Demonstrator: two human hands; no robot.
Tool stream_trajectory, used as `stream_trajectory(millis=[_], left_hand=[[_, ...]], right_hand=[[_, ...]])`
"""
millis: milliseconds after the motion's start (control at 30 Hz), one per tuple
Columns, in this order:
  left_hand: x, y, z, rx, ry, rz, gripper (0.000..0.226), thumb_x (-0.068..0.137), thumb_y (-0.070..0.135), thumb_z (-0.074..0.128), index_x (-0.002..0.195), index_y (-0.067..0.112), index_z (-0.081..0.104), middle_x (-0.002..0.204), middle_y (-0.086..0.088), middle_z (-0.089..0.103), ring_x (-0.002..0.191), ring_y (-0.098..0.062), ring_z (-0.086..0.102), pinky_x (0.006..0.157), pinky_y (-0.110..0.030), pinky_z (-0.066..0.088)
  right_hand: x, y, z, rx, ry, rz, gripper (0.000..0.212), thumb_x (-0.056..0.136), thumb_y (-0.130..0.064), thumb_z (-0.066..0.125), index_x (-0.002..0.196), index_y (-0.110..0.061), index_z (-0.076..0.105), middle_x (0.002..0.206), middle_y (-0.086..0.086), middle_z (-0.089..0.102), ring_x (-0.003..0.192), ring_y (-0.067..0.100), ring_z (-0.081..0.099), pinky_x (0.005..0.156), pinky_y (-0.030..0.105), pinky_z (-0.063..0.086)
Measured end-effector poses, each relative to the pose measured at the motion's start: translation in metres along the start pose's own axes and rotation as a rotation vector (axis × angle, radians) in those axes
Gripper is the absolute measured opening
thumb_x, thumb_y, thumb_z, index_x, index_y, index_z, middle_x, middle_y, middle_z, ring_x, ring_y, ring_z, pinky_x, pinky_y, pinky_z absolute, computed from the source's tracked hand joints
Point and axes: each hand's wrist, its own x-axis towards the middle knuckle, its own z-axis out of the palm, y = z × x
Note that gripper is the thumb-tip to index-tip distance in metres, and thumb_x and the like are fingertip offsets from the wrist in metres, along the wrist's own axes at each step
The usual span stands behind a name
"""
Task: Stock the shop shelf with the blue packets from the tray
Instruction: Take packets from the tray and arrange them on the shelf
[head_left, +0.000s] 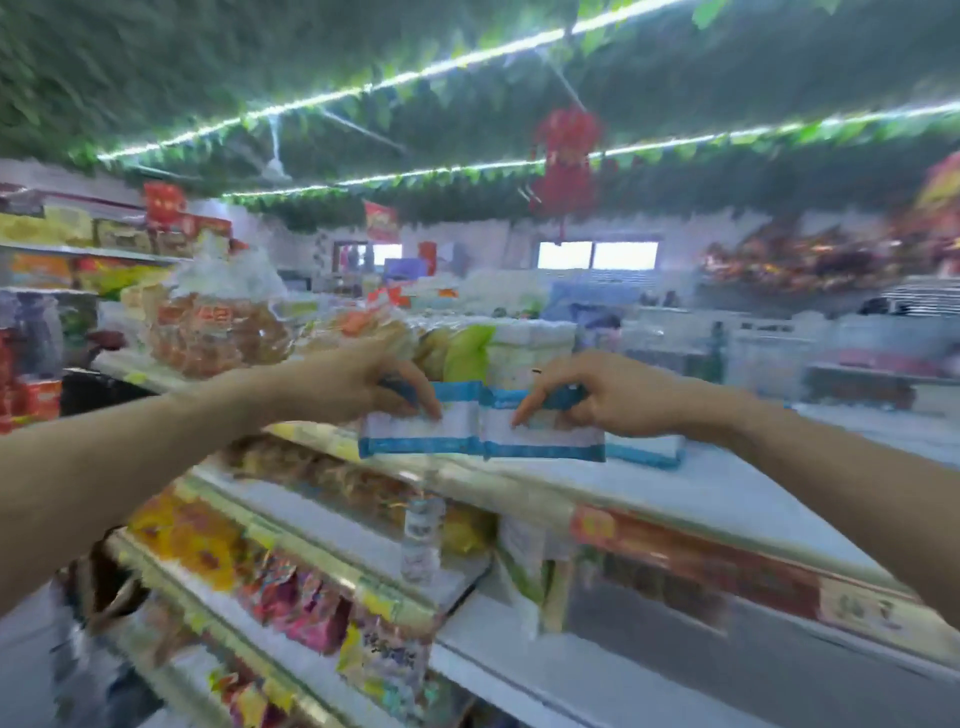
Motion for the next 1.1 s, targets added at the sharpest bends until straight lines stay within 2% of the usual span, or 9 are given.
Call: stream_trajectory(millis=[67,100,167,300,433,667,900,1000,1100], left_hand=[[0.068,0.02,0.011,-0.031,-0.017,0.068,0.031,0.099,0.012,0.067,0.106,0.04,0.078,0.108,0.019,0.075,0.105,-0.001,0.069,0.096,-0.032,0.055],[0.098,0.032,0.018,-0.044,-0.03,0.104,0.031,0.098,0.011,0.067,0.107,0.039,0.079,0.108,0.019,0.075,0.105,-0.001,0.069,0.096,-0.032,0.054],[0.153,0.053,0.031,-0.04,-0.028,0.17,0.029,0.098,0.008,0.068,0.107,0.033,0.08,0.108,0.016,0.076,0.102,0.002,0.068,0.093,-0.023,0.052],[0.236,0.082,0.057,-0.014,0.011,0.234,0.031,0.098,0.012,0.067,0.105,0.039,0.079,0.113,0.019,0.073,0.103,0.004,0.064,0.088,-0.014,0.049],[0.292,0.098,0.084,-0.137,-0.008,0.247,0.036,0.098,0.008,0.064,0.102,0.04,0.08,0.111,0.025,0.073,0.101,0.008,0.065,0.083,-0.007,0.048],[0.353,0.114,0.115,-0.146,-0.066,0.308,0.032,0.099,0.005,0.063,0.108,0.03,0.08,0.115,0.02,0.074,0.104,0.005,0.066,0.094,-0.011,0.05],[0.393,0.103,0.128,-0.163,-0.095,0.341,0.033,0.1,0.007,0.062,0.106,0.034,0.081,0.108,0.033,0.07,0.102,0.0,0.066,0.088,-0.013,0.051],[0.406,0.097,0.133,-0.195,-0.109,0.357,0.033,0.1,0.007,0.062,0.104,0.034,0.081,0.108,0.035,0.068,0.103,0.001,0.065,0.088,-0.013,0.052],[0.418,0.098,0.14,-0.244,-0.129,0.37,0.032,0.1,0.006,0.062,0.105,0.031,0.081,0.115,0.026,0.07,0.103,0.0,0.066,0.09,-0.016,0.054]], right_hand=[[-0.031,0.043,-0.03,-0.015,0.025,0.109,0.049,0.085,0.0,0.072,0.112,-0.04,0.076,0.121,-0.022,0.064,0.105,-0.007,0.055,0.092,0.014,0.042],[-0.046,0.063,-0.043,-0.02,0.041,0.159,0.049,0.086,-0.001,0.071,0.111,-0.043,0.076,0.121,-0.024,0.062,0.106,-0.006,0.055,0.093,0.017,0.042],[-0.075,0.102,-0.065,-0.023,0.08,0.258,0.048,0.088,0.0,0.069,0.109,-0.043,0.076,0.122,-0.019,0.062,0.109,0.004,0.056,0.094,0.024,0.045],[-0.119,0.183,-0.085,0.02,0.111,0.411,0.047,0.091,0.007,0.064,0.109,-0.034,0.078,0.123,-0.011,0.063,0.107,0.01,0.06,0.089,0.015,0.048],[-0.136,0.258,-0.08,-0.016,0.046,0.495,0.048,0.091,0.0,0.068,0.106,-0.045,0.075,0.121,-0.014,0.065,0.107,0.011,0.063,0.101,0.037,0.053],[-0.129,0.324,-0.055,-0.08,0.028,0.485,0.045,0.089,0.0,0.07,0.112,-0.04,0.072,0.126,-0.008,0.062,0.108,0.013,0.062,0.102,0.033,0.05],[-0.119,0.363,-0.034,-0.36,0.074,0.366,0.049,0.085,-0.009,0.067,0.121,-0.042,0.065,0.117,-0.013,0.049,0.108,0.012,0.048,0.096,0.041,0.047],[-0.12,0.372,-0.028,-0.48,0.108,0.342,0.048,0.086,-0.016,0.069,0.124,-0.045,0.061,0.126,-0.008,0.049,0.111,0.016,0.047,0.094,0.043,0.046],[-0.123,0.37,-0.031,-0.556,0.092,0.371,0.046,0.089,-0.03,0.071,0.128,-0.051,0.055,0.148,-0.006,0.04,0.129,0.023,0.042,0.103,0.046,0.039]])
